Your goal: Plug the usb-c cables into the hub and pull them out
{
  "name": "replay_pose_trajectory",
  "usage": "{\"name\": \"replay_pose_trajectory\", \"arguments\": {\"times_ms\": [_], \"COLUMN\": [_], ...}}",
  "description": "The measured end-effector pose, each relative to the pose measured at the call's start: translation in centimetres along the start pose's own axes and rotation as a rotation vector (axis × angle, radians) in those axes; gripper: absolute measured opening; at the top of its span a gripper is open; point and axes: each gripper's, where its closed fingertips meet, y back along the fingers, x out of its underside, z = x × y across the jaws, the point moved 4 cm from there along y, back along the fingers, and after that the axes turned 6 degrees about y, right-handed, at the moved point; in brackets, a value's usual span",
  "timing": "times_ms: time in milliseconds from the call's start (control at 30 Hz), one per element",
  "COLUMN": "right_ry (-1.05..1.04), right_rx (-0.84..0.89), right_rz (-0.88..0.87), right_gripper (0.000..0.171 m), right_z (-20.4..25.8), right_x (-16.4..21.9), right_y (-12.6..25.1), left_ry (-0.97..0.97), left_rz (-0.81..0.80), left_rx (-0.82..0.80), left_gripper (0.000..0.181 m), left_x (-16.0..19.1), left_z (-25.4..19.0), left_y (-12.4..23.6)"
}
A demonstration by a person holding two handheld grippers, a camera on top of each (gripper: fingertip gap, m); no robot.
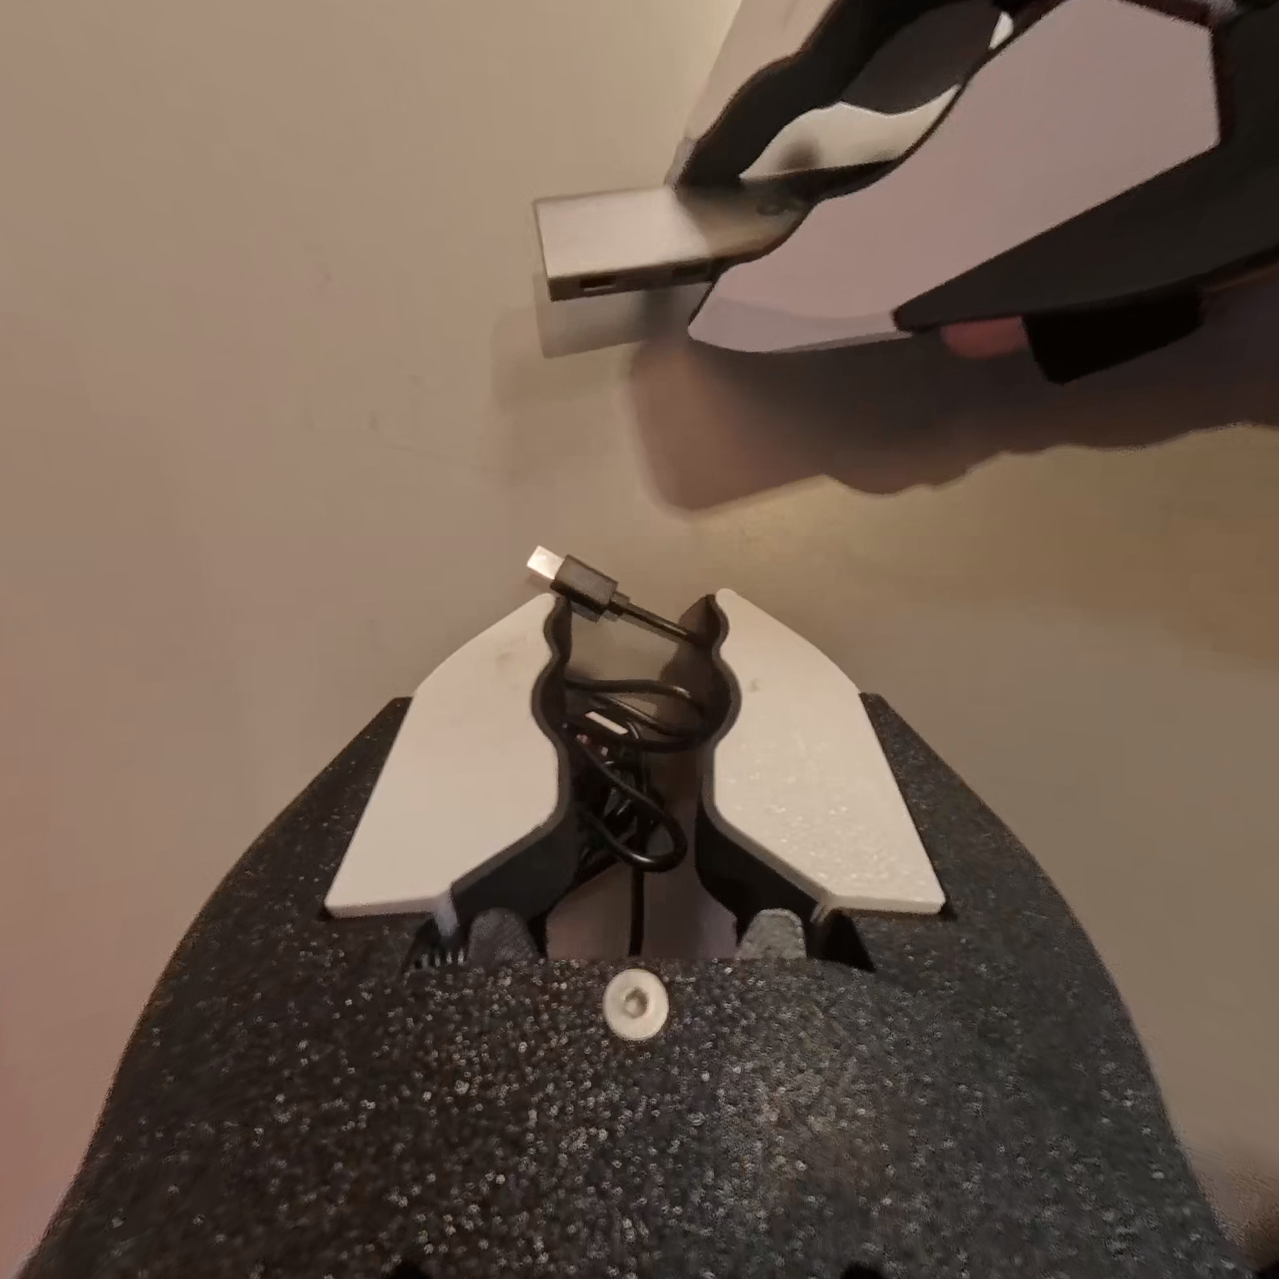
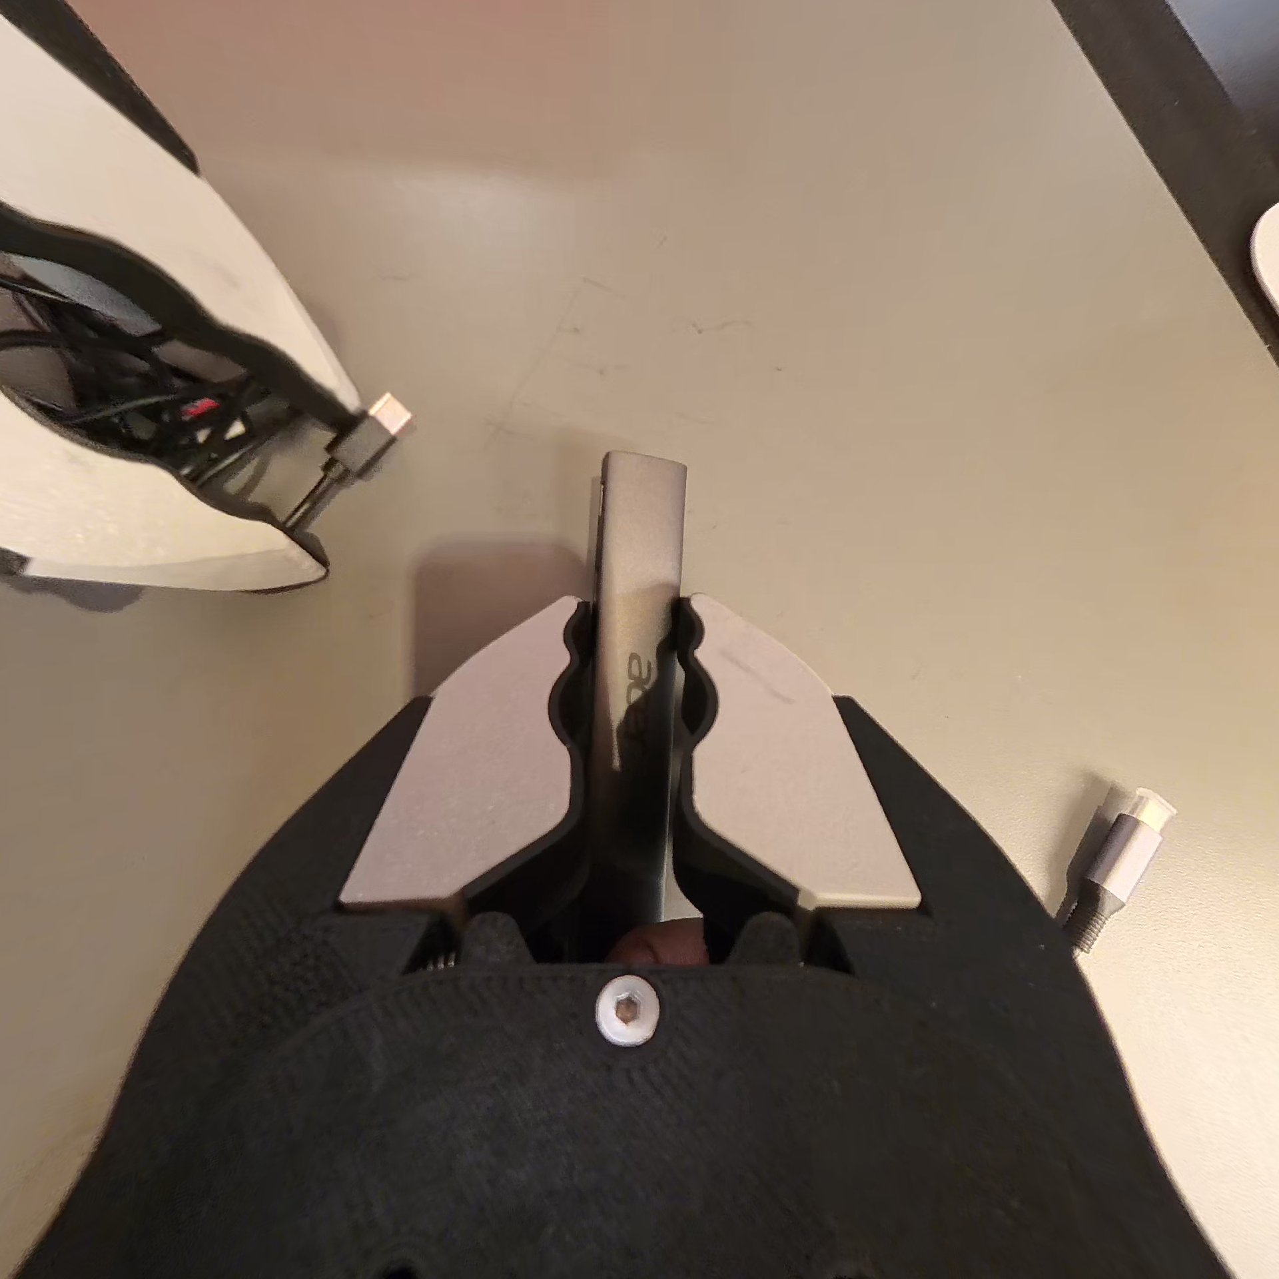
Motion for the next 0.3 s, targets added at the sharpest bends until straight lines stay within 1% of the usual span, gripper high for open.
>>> {"name": "replay_pose_trajectory", "arguments": {"times_ms": [167,233,300], "right_ry": [0.011,0.039,0.067], "right_rx": [-0.013,-0.03,-0.041], "right_rz": [-0.002,-0.007,-0.012], "right_gripper": [0.024,0.024,0.024], "right_z": [0.1,0.4,0.5], "right_x": [0.0,0.0,0.1], "right_y": [0.0,0.1,0.2], "left_ry": [-0.212,-0.32,-0.41], "left_rz": [-0.005,-0.012,-0.002], "left_rx": [0.109,0.16,0.245], "left_gripper": [0.016,0.013,0.01], "left_x": [-0.1,-0.2,0.0], "left_z": [-0.7,-1.0,-1.4], "left_y": [-0.1,-0.2,-0.1]}}
